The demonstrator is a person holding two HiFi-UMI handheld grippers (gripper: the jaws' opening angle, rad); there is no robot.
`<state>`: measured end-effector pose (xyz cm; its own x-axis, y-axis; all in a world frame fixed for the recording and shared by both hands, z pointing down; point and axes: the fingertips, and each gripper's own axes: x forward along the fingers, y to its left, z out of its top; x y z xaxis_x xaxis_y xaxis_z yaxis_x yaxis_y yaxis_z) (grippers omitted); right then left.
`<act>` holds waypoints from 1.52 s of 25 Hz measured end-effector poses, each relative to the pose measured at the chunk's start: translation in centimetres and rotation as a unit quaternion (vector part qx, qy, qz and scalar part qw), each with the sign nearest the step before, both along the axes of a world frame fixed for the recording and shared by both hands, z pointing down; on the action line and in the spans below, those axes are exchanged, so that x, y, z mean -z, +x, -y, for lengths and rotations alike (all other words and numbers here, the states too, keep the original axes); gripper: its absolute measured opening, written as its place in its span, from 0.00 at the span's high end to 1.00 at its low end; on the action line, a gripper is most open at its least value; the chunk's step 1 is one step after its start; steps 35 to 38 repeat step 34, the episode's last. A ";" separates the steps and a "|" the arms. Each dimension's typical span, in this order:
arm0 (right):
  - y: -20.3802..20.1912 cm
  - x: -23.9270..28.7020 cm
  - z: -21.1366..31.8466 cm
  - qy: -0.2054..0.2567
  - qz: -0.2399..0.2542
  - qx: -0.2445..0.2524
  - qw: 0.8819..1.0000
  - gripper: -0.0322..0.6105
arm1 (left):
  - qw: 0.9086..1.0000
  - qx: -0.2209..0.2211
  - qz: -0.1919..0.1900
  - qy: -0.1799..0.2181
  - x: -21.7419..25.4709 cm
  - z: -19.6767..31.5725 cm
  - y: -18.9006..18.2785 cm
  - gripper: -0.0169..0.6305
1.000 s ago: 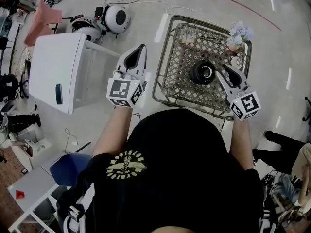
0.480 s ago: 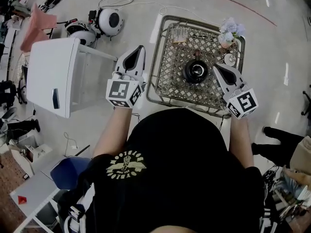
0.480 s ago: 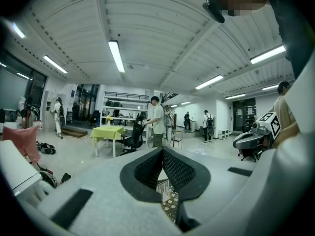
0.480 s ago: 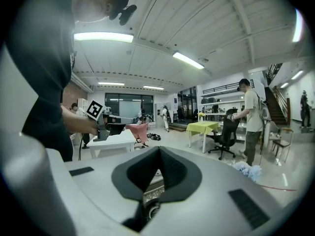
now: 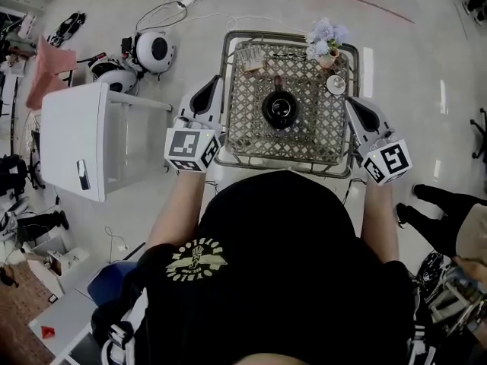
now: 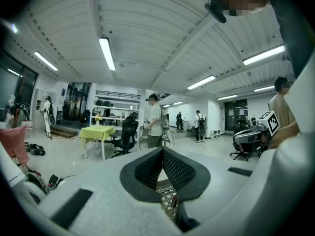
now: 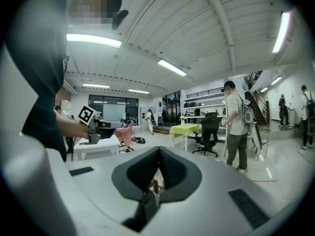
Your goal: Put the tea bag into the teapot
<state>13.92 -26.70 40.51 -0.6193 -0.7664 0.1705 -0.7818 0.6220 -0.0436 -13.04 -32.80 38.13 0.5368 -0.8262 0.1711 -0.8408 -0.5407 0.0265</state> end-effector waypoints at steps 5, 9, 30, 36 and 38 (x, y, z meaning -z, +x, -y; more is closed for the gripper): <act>6.5 0.8 -1.7 0.008 0.003 -0.042 0.999 0.94 | 1.000 -0.027 0.000 0.008 0.9 -0.6 4.9 0.98; 10.3 0.8 -3.1 0.008 0.006 -0.056 0.998 0.94 | 0.999 -0.038 0.003 0.015 1.4 -1.3 8.4 0.98; 12.1 -0.5 -3.0 0.006 0.038 0.046 0.998 0.94 | 0.997 0.061 0.046 0.007 1.7 -6.5 9.1 0.98; 12.1 -0.5 -1.8 0.015 0.040 0.053 0.998 0.94 | 0.996 0.071 0.055 0.012 1.8 -6.9 8.2 0.98; 12.1 -0.5 -1.8 0.015 0.040 0.053 0.998 0.94 | 0.996 0.071 0.055 0.012 1.8 -6.9 8.2 0.98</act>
